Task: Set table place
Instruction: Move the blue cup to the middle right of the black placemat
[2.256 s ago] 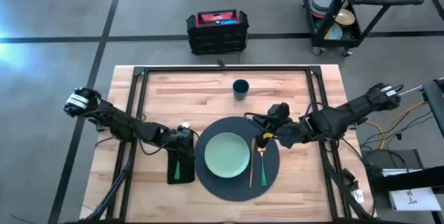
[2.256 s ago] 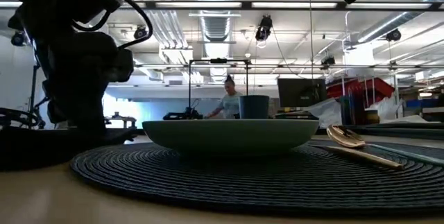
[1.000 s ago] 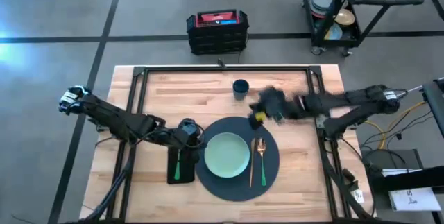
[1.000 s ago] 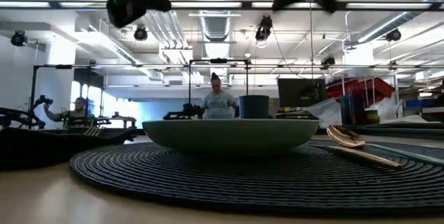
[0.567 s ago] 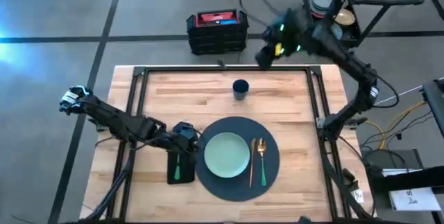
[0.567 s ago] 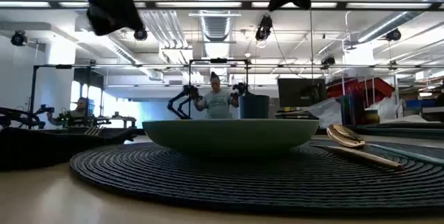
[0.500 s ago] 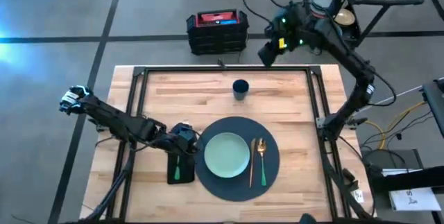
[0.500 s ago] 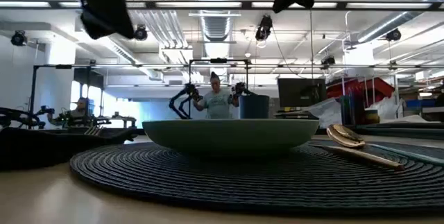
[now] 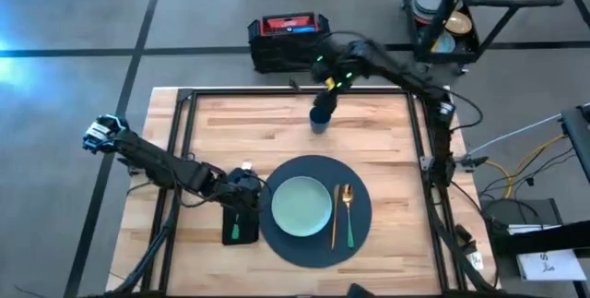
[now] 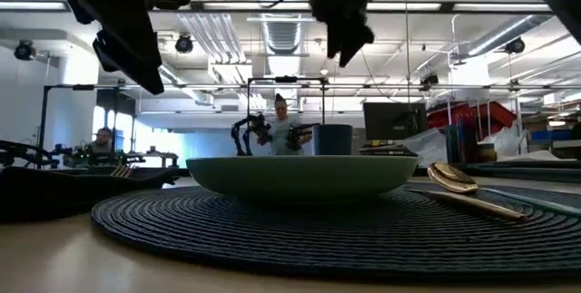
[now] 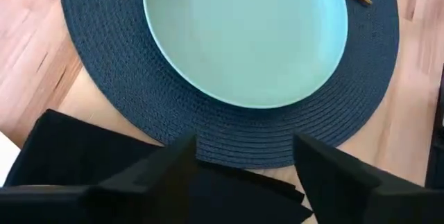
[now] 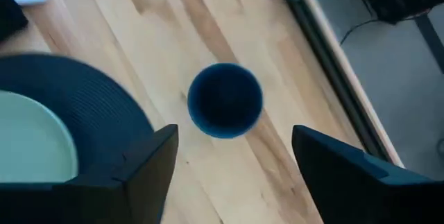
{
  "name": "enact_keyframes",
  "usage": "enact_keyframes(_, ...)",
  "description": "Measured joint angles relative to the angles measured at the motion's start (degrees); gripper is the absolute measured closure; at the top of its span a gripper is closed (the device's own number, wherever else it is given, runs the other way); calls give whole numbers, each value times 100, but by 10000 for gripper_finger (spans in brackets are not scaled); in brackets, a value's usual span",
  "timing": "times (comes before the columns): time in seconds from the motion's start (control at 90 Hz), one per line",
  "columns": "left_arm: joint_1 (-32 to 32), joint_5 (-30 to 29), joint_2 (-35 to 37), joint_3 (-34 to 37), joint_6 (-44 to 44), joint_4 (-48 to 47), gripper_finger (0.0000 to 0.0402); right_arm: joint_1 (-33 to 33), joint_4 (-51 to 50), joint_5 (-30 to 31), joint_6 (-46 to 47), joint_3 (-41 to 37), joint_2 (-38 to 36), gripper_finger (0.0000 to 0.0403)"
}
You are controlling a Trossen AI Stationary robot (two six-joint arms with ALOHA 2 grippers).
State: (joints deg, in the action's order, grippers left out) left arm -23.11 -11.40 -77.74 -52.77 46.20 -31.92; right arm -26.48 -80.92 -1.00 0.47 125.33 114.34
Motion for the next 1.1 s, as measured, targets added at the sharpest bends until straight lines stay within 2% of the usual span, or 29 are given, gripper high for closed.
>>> enact_keyframes(0.167, 0, -1, -66, 1, 21, 0, 177, 249, 310, 252, -200, -96, 487, 153)
enact_keyframes(0.378, -8, 1, -69, 2, 108, -1, 196, 223, 458, 228, -269, -329, 973, 174)
enact_keyframes(0.633, -72, 37, -69, 4, 135, -2, 199, 86, 1197, -194, -130, -1269, 1030, 167)
enact_keyframes(0.822, -72, 37, -69, 7, 135, -15, 198, 56, 1884, -252, 126, -2036, 1030, 167)
enact_keyframes(0.978, -79, 36, -69, 7, 133, -25, 206, 59, 2175, -230, 329, -2473, 1030, 203)
enact_keyframes(1.1, -96, 36, -69, 7, 133, -28, 214, 56, 2157, -181, 470, -2530, 993, 271)
